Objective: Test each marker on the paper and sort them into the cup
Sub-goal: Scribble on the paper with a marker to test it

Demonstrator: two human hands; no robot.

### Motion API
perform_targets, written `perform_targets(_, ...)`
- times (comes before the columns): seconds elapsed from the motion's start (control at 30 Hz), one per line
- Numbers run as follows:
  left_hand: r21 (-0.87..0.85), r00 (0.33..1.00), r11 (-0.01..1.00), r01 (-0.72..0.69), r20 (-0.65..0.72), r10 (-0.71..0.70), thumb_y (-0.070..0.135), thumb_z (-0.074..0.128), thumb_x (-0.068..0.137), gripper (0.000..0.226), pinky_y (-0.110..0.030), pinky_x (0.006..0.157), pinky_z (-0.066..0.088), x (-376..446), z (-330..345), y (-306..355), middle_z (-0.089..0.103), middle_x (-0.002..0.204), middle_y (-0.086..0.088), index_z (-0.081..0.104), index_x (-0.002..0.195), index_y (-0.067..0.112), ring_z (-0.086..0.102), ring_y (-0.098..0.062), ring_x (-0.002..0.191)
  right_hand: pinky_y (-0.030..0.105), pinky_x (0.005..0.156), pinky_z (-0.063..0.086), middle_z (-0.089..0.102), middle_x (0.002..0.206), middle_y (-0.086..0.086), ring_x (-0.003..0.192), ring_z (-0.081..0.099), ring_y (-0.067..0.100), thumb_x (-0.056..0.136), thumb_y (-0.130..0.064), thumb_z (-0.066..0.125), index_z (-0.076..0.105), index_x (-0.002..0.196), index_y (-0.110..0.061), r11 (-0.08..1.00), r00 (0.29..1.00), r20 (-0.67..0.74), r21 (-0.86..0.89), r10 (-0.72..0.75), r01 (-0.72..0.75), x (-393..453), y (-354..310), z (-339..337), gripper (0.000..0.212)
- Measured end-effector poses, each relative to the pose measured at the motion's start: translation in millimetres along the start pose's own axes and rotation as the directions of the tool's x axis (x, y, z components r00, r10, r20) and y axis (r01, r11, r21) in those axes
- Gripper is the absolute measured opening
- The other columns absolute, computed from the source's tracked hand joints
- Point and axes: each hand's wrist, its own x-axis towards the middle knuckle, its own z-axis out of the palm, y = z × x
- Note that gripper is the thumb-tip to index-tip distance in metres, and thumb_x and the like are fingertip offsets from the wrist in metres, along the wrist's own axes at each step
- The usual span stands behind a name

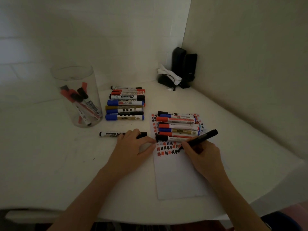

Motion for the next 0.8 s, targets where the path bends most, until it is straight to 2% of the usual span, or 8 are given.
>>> perform_targets(0.2, 0.002, 1.0, 1.0, 0.003, 0.016, -0.003, 0.065, 0.024, 0.087, 0.049, -0.032, 0.08, 0.029, 0.3, 0.5, -2.4, 0.042, 0.085, 0.011, 0.062, 0.11, 0.043, 0.041, -0.007, 0.083, -0.003, 0.057, 0.04, 0.056, 0.08, -0.027, 0.068, 0.055, -0.021, 0.083, -0.031, 0.07, 0.059, 0.095, -0.029, 0.999, 1.0, 0.016, 0.049, 0.023, -0.024, -0.7, 3.4, 0.9, 0.016)
perform_targets(0.33, -0.048, 0.996, 0.998, 0.033, 0.085, -0.028, 0.057, 0.015, 0.089, 0.053, -0.03, 0.088, 0.027, 3.4, -5.3, 1.0, 0.046, 0.094, 0.013, 0.053, 0.122, 0.041, 0.042, -0.007, 0.092, 0.002, 0.056, 0.043, 0.059, 0.082, -0.025, 0.072, 0.058, -0.009, 0.085, -0.035, 0.067, 0.061, 0.099, -0.027, 0.995, 0.998, -0.035, 0.085, 0.055, -0.052, 2.3, 2.3, -0.3, 0.017)
perform_targets(0.43, -0.225, 0.978, 0.96, 0.168, 0.159, -0.134, 0.034, 0.022, 0.097, 0.038, -0.029, 0.095, 0.03, 3.7, -8.7, 3.6, 0.05, 0.106, 0.013, 0.044, 0.128, 0.034, 0.046, -0.005, 0.101, 0.001, 0.053, 0.043, 0.062, 0.079, -0.018, 0.071, 0.059, -0.005, 0.086, -0.033, 0.066, 0.061, 0.096, -0.023, 0.984, 0.993, -0.066, 0.155, 0.094, -0.083, 3.5, -1.6, -3.6, 0.014)
perform_targets(0.53, -0.442, 0.966, 0.862, 0.247, 0.186, -0.182, 0.016, 0.031, 0.102, 0.029, -0.026, 0.088, 0.042, 2.3, -20.1, 4.9, 0.057, 0.103, 0.003, 0.042, 0.127, 0.027, 0.055, -0.01, 0.096, 0.005, 0.052, 0.043, 0.063, 0.078, -0.018, 0.073, 0.061, -0.003, 0.085, -0.035, 0.067, 0.062, 0.094, -0.024, 0.984, 0.993, -0.052, 0.145, 0.109, -0.1, 1.4, -6.4, -4.8, 0.015)
perform_targets(0.6, -0.511, 0.958, 0.819, 0.263, 0.239, -0.159, 0.013, 0.029, 0.103, 0.032, -0.012, 0.085, 0.039, -1.8, -32.3, 2.6, 0.058, 0.107, 0.006, 0.037, 0.13, 0.028, 0.055, -0.001, 0.099, 0.007, 0.056, 0.041, 0.062, 0.08, -0.018, 0.076, 0.06, -0.004, 0.084, -0.037, 0.067, 0.063, 0.097, -0.024, 0.986, 0.992, -0.041, 0.125, 0.12, -0.114, 0.4, -8.3, -4.6, 0.018)
perform_targets(0.67, -0.535, 0.956, 0.803, 0.264, 0.257, -0.142, 0.013, 0.034, 0.102, 0.036, -0.001, 0.081, 0.036, -12.8, -41.1, -0.7, 0.059, 0.111, 0.018, 0.035, 0.131, 0.035, 0.052, 0.012, 0.1, 0.008, 0.06, 0.041, 0.062, 0.085, -0.016, 0.077, 0.058, -0.005, 0.085, -0.034, 0.068, 0.063, 0.1, -0.023, 0.984, 0.992, -0.019, 0.132, 0.122, -0.118, 0.0, -11.4, -5.6, 0.019)
perform_targets(0.73, -0.564, 0.969, 0.792, 0.232, 0.204, -0.139, 0.013, 0.044, 0.099, 0.039, 0.0, 0.083, 0.036, -27.1, -43.6, -3.9, 0.062, 0.11, 0.025, 0.038, 0.127, 0.039, 0.052, 0.017, 0.105, 0.01, 0.061, 0.043, 0.063, 0.088, -0.013, 0.08, 0.058, -0.004, 0.087, -0.029, 0.067, 0.063, 0.104, -0.021, 0.976, 0.992, -0.006, 0.179, 0.125, -0.122, 0.5, -17.0, -6.9, 0.019)
perform_targets(0.8, -0.655, 0.973, 0.72, 0.229, 0.133, -0.189, 0.01, 0.054, 0.096, 0.039, -0.001, 0.081, 0.04, -35.7, -43.5, -7.4, 0.066, 0.109, 0.022, 0.044, 0.124, 0.035, 0.058, 0.011, 0.104, 0.012, 0.064, 0.046, 0.065, 0.089, -0.01, 0.08, 0.061, 0.0, 0.088, -0.027, 0.066, 0.062, 0.105, -0.017, 0.973, 0.991, -0.022, 0.196, 0.13, -0.123, 0.2, -24.3, -5.2, 0.02)
